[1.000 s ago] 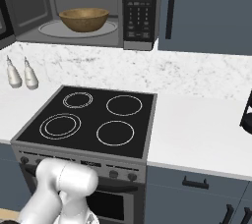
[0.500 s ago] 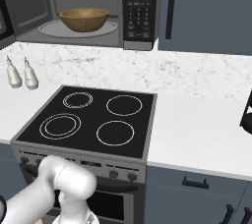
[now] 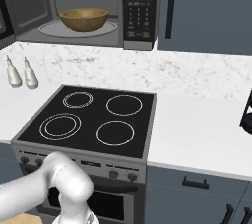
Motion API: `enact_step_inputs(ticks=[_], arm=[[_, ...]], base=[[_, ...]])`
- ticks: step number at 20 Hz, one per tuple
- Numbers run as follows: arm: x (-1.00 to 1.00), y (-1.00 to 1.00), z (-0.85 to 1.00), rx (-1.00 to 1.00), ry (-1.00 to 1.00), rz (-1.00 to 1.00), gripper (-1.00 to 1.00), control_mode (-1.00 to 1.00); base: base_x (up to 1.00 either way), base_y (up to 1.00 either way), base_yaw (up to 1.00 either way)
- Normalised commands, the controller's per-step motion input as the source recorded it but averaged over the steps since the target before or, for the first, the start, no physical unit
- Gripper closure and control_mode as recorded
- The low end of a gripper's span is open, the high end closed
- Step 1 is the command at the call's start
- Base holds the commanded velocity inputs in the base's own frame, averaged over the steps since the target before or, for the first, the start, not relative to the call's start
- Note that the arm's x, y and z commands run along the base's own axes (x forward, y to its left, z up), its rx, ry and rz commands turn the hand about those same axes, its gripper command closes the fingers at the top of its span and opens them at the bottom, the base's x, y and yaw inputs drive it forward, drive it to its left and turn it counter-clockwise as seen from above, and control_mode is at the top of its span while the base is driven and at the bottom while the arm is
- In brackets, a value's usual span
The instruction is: Open the microwave, place the bowl with waffle inside the microwave, then close the microwave door and turn it on.
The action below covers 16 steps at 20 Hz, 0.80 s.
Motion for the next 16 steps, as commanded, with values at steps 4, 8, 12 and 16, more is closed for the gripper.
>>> enact_step_inputs(ticks=[4,8,12,16], arm=[[0.58,0.37,-0.31,-0.17,0.0,-0.09,-1.0,-1.0],[0.66,0.2,-0.36,-0.15,0.01,-0.08,-1.0,-1.0],[0.57,0.09,-0.32,-0.16,0.01,-0.08,-1.0,-1.0],[0.63,0.11,-0.36,-0.17,0.01,-0.07,-1.0,-1.0]], base=[[0.0,0.0,0.0],[0.0,0.0,0.0],[0.0,0.0,0.0],[0.0,0.0,0.0]])
